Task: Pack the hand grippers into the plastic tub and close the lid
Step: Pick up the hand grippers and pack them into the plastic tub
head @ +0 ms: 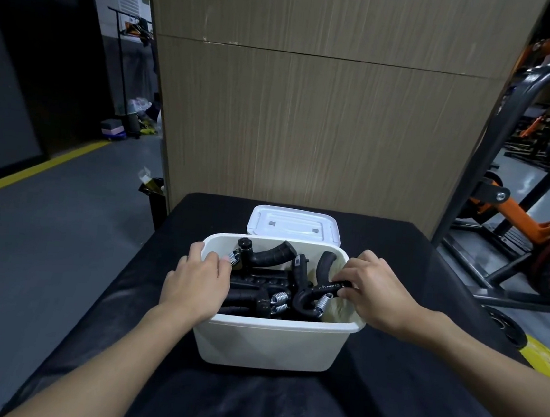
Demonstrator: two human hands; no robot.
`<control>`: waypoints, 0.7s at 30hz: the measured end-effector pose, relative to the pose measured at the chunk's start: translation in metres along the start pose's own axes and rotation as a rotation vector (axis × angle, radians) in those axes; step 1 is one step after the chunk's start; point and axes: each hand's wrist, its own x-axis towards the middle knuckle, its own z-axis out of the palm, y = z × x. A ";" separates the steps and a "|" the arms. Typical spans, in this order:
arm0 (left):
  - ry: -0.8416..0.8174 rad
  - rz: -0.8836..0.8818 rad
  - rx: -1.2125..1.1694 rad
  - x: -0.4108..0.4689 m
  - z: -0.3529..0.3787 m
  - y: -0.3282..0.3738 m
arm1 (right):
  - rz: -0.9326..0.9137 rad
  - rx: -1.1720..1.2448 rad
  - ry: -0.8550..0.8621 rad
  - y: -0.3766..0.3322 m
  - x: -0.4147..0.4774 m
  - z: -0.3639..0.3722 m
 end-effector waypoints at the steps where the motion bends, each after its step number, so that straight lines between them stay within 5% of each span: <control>1: 0.001 0.000 -0.004 0.000 0.000 0.000 | -0.002 0.013 0.007 -0.001 -0.001 0.002; 10: -0.007 -0.004 -0.024 0.000 -0.001 0.000 | 0.080 0.028 -0.140 -0.006 0.003 0.002; 21: -0.011 -0.003 -0.016 0.001 0.000 -0.002 | -0.035 -0.354 -0.290 -0.016 0.017 0.001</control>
